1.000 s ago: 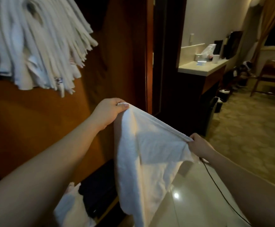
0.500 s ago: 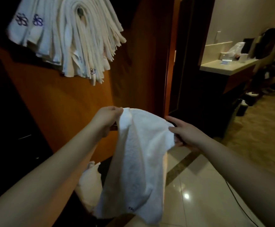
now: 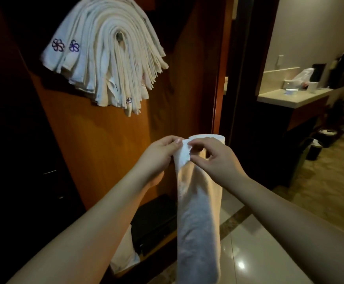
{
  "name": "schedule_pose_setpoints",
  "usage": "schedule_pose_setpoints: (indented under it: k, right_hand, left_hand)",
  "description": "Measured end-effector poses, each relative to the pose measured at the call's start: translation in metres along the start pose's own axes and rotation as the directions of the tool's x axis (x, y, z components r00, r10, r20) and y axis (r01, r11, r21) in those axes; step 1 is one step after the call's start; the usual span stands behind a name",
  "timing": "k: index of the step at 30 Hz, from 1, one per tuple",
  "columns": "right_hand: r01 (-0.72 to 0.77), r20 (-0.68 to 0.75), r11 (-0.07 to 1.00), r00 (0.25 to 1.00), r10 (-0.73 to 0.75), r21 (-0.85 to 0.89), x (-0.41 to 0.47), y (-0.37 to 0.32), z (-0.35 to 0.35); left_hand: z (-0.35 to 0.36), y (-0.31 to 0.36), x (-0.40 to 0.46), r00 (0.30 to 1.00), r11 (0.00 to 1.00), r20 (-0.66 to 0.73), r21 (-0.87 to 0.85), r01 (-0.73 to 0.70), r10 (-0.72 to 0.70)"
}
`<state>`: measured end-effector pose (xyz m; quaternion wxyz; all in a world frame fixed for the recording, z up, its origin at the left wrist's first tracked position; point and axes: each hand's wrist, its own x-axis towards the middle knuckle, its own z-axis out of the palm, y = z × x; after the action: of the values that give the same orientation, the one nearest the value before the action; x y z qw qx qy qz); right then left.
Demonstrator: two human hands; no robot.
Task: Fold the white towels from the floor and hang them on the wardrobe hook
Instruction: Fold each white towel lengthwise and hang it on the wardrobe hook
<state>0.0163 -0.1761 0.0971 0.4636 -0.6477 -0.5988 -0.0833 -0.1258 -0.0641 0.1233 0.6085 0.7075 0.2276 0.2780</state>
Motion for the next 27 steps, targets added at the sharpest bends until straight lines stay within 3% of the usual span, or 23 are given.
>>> schedule_pose_setpoints:
  k: [3, 5, 8, 11, 13, 16, 20, 27]
  right_hand:
    - [0.114, -0.015, 0.988, 0.993, -0.116, -0.104, 0.004, -0.006, -0.001]
    - [0.107, -0.027, 0.987, 0.993, -0.111, -0.117, 0.006, -0.007, -0.004]
    - [0.046, -0.058, 0.997, 0.997, -0.05, -0.063, 0.009, -0.01, -0.009]
    - [0.04, -0.122, 0.999, 0.992, -0.039, 0.007, 0.013, -0.014, -0.012]
    - [0.035, -0.144, 0.997, 0.989, -0.026, 0.062, 0.017, -0.018, -0.015]
    - [0.033, -0.142, 0.992, 0.99, -0.015, 0.124, 0.021, -0.021, -0.019]
    - [0.033, -0.1, 0.996, 0.995, -0.025, 0.077, 0.028, -0.023, -0.027]
    - [0.024, -0.054, 0.987, 0.998, -0.015, 0.16, 0.033, -0.027, -0.033]
  left_hand:
    - [0.011, 0.004, -0.002, 0.999, 0.998, 0.036, -0.053, -0.02, 0.022]
    - [0.015, 0.007, -0.002, 0.998, 0.995, 0.052, -0.097, -0.015, 0.021]
    - [0.015, 0.01, -0.002, 0.994, 0.971, 0.108, -0.238, 0.024, 0.002]
    - [0.012, 0.011, -0.005, 0.977, 0.864, 0.215, -0.49, 0.118, -0.012]
    - [0.013, 0.012, -0.006, 0.978, 0.841, 0.208, -0.525, 0.132, -0.024]
    - [0.015, 0.013, -0.006, 0.989, 0.895, 0.15, -0.441, 0.072, -0.005]
    - [0.012, 0.024, -0.008, 0.995, 0.975, 0.059, -0.215, -0.062, 0.076]
    - [0.008, 0.038, -0.011, 0.981, 0.983, 0.073, -0.049, -0.177, 0.18]
